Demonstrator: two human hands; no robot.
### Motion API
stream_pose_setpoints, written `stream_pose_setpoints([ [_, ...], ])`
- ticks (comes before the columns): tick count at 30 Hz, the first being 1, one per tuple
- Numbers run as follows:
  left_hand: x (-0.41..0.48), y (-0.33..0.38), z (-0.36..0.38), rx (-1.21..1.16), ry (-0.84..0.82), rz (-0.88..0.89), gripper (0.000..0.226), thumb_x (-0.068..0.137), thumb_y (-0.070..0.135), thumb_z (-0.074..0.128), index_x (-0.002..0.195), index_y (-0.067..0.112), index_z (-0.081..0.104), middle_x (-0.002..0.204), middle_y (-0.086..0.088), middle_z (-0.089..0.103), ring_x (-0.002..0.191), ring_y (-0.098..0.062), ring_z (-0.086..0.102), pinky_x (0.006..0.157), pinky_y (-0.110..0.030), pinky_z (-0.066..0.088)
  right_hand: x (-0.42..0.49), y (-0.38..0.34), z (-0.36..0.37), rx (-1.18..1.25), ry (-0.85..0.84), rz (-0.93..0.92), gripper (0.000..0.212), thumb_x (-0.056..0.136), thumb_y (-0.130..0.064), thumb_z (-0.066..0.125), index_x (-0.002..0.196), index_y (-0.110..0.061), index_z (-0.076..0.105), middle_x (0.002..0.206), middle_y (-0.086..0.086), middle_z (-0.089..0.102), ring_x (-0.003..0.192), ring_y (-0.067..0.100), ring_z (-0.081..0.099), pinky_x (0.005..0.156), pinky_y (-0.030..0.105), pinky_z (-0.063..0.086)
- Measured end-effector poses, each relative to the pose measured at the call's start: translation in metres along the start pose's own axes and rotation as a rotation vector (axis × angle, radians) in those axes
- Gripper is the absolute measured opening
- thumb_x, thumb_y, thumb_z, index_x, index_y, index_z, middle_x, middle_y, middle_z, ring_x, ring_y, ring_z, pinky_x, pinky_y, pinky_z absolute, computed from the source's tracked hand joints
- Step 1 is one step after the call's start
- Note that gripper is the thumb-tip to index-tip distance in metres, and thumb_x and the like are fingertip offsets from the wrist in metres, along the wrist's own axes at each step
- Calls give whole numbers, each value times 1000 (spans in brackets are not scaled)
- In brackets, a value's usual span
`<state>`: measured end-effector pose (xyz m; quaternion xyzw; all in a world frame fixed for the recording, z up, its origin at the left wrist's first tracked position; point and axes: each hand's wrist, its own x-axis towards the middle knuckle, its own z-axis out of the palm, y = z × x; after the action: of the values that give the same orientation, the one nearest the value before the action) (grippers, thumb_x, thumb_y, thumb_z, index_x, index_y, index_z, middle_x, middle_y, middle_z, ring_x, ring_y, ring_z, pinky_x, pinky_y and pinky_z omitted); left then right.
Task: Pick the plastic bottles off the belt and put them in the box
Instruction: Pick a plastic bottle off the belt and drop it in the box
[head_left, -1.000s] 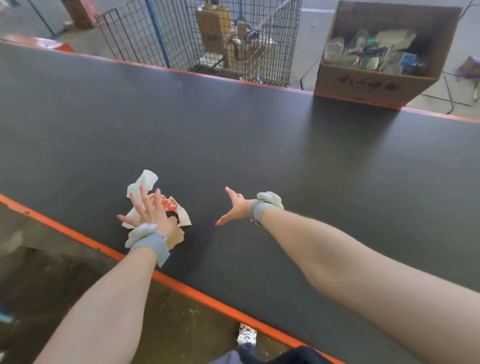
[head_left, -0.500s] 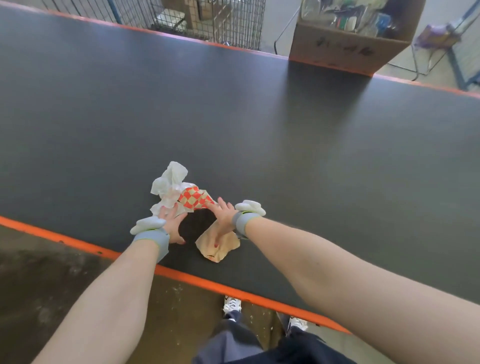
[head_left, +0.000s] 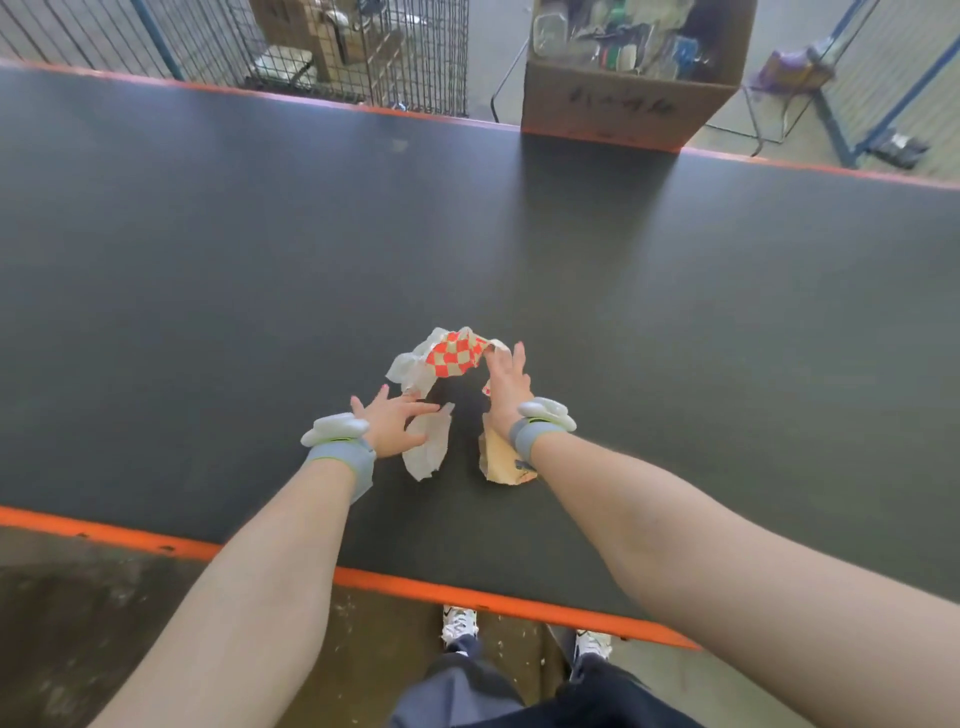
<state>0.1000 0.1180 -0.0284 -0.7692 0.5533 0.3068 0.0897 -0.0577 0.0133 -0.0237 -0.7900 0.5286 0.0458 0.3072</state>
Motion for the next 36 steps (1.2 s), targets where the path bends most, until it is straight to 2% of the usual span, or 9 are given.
stream_pose_setpoints([
  [2, 1, 7, -5, -67, 50, 52, 47, 94, 41, 49, 138, 51, 37, 154, 13, 30, 149, -27, 4, 113, -66, 1, 3, 3, -3, -34, 27, -56, 95, 83, 5, 56, 152, -38, 7, 160, 3, -18, 134, 36, 27, 101, 52, 41],
  [5, -3, 14, -10, -93, 145, 134, 57, 92, 39, 54, 142, 51, 30, 159, 17, 8, 149, -27, 4, 114, -64, 7, 4, 8, -2, -122, -27, -105, 86, 91, -30, 61, 151, -43, 2, 159, -2, -18, 145, 33, 1, 109, 62, 26],
  [10, -7, 9, -8, 27, 170, 82, 81, 88, 45, 54, 147, 51, -1, 157, 21, -17, 148, -25, -9, 113, -66, 6, 0, 23, 6, -191, -286, -25, 99, 84, -61, 59, 151, -44, -11, 160, -1, -23, 147, 39, -13, 117, 53, 5],
  [13, -9, 0, -2, 134, 122, -26, 80, 91, 49, 48, 148, 48, -9, 156, 16, -24, 147, -26, -16, 111, -68, 3, -2, 33, 9, -292, -328, 26, 97, 87, -56, 59, 151, -41, -12, 158, 1, -27, 147, 40, -10, 117, 54, 7],
  [17, -12, -12, 0, 207, 59, -163, 74, 95, 50, 40, 149, 44, -9, 156, 9, -27, 145, -27, -22, 109, -70, 1, 5, 26, -2, -195, -120, 17, 84, 94, -47, 52, 152, -40, -8, 159, 2, -24, 148, 38, 0, 117, 53, 15],
  [25, -17, -24, -5, 133, 35, -311, 72, 97, 49, 37, 151, 37, -10, 157, 0, -27, 146, -26, -19, 109, -70, 6, 16, 14, -11, -243, -299, 20, 91, 87, -60, 54, 152, -43, -8, 160, -2, -21, 148, 37, 6, 115, 49, 18],
  [29, -24, -32, 2, 164, 0, -352, 72, 98, 45, 40, 153, 31, -4, 159, -2, -19, 147, -25, -17, 110, -68, 5, 12, 18, 2, -428, -438, 103, 89, 86, -60, 54, 154, -37, 2, 162, -1, 8, 147, 29, 18, 110, 39, 30],
  [32, -30, -48, 8, 224, 9, -338, 70, 97, 42, 44, 153, 30, 4, 160, 0, -12, 147, -23, -16, 112, -66, 2, 12, 10, 1, -320, -473, 110, 66, 89, -40, 62, 145, -13, 39, 148, 11, 41, 137, 32, 37, 108, 40, 33],
  [36, -46, -71, 1, 236, 117, -403, 73, 95, 39, 49, 153, 29, 5, 160, -2, -11, 147, -22, -16, 114, -64, 1, 12, -16, -3, -261, -455, 72, 61, 88, -28, 66, 139, -2, 46, 145, 19, 43, 134, 38, 38, 109, 44, 31],
])
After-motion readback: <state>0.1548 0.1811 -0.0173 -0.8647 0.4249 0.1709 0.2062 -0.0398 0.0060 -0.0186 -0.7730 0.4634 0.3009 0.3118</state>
